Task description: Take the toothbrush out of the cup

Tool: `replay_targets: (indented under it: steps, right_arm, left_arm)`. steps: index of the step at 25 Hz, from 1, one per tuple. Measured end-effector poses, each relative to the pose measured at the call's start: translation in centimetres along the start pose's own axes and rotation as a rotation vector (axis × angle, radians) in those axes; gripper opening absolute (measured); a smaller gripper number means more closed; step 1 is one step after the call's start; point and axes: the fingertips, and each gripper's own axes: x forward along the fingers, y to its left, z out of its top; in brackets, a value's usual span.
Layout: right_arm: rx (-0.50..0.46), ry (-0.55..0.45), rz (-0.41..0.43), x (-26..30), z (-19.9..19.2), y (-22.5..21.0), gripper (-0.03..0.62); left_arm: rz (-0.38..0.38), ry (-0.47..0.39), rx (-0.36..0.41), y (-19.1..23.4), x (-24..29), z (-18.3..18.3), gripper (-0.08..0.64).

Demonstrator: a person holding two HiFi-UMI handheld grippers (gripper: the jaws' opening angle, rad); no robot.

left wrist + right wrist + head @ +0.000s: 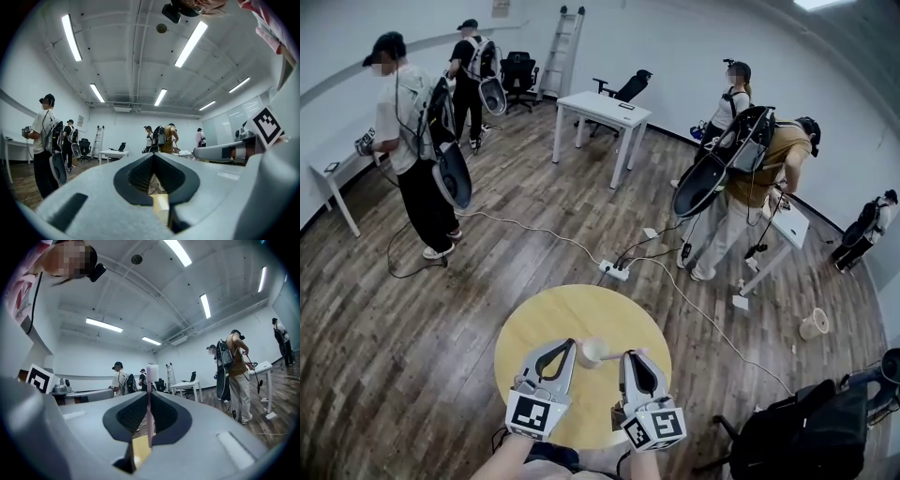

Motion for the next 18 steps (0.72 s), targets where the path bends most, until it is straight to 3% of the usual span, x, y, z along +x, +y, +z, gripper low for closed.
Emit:
replay_targets:
  steps: [11,18]
  right_arm:
    - [-0.015,0.003,0.010,0.43,0.32,0.28,0.029]
    - [-0.016,0.006,0.009,0.59,0.00,0.23,0.029]
  left_arm:
    - [0.012,-0.021,0.005,0.44,-0.05,0.38,-0.003]
    - [0.010,0.028,-0.013,0.44,-0.09,-0.45,-0.003]
